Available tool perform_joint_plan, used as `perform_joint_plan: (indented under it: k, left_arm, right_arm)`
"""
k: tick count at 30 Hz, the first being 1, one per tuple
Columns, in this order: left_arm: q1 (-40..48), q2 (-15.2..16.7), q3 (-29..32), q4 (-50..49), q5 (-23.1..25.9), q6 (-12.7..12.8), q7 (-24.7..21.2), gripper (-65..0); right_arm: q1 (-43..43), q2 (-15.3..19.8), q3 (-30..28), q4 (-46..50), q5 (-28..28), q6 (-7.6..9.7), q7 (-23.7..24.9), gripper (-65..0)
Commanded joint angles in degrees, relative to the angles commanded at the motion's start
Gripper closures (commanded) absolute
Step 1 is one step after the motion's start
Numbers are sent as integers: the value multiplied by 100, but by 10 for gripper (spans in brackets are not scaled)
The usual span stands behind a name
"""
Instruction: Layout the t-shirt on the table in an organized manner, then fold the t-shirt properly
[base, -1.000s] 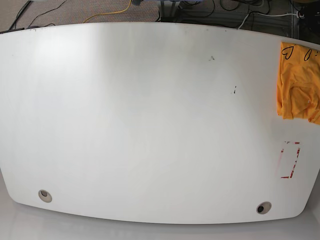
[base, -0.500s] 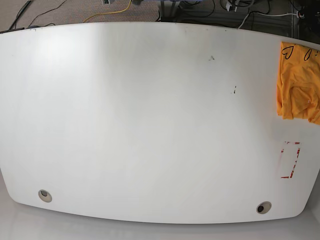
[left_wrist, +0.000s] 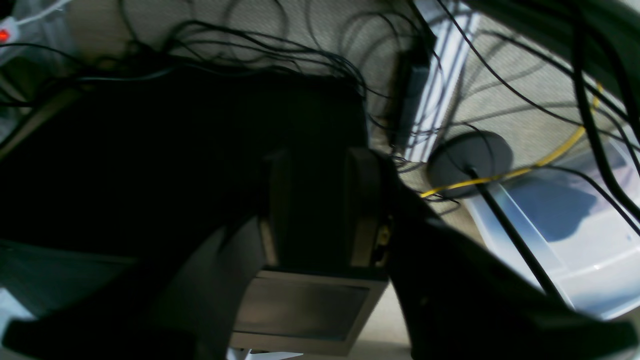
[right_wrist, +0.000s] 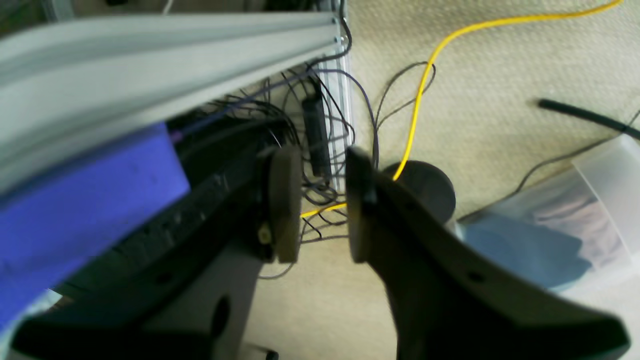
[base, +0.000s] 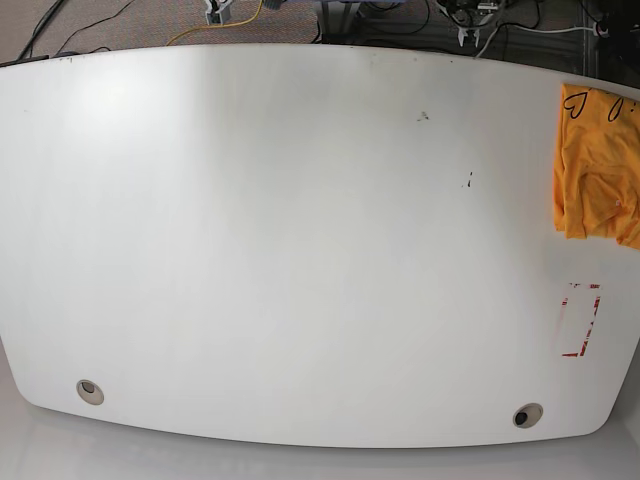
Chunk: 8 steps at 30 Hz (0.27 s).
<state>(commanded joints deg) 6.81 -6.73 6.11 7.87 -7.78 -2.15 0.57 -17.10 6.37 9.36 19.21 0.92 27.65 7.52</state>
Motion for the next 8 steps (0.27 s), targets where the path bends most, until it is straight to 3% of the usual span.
perform_joint_plan:
  k: [8]
  left_arm:
    - [0,18,0,18,0,0,0,-176]
  right_arm:
    - [9,9,0,0,0,0,0,-152]
